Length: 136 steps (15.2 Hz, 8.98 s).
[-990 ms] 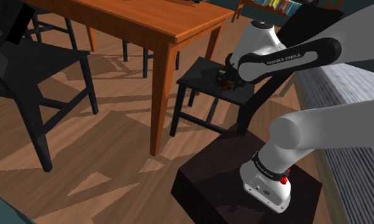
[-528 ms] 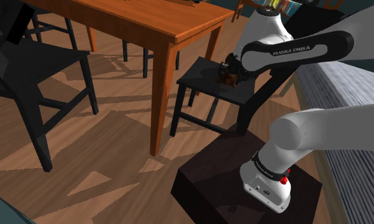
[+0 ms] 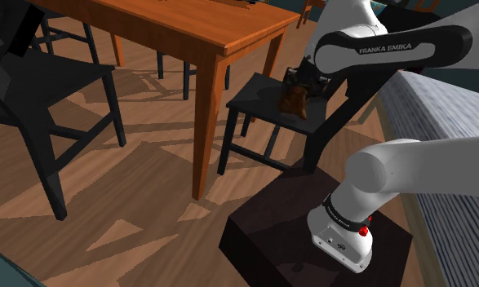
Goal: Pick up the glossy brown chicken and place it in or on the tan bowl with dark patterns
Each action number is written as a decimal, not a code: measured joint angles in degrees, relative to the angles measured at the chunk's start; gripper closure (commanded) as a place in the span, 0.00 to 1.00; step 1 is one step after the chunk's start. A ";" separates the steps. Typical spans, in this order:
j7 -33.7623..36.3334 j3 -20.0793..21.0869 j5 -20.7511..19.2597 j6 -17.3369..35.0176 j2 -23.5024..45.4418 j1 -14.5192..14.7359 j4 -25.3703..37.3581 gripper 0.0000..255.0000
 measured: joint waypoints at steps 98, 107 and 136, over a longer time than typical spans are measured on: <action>-35.75 -23.63 -9.51 -13.93 14.46 22.89 34.89 1.00; -49.13 -34.29 -4.97 -15.61 24.78 23.08 50.04 1.00; -62.51 -45.57 4.03 -3.19 36.32 21.85 49.88 1.00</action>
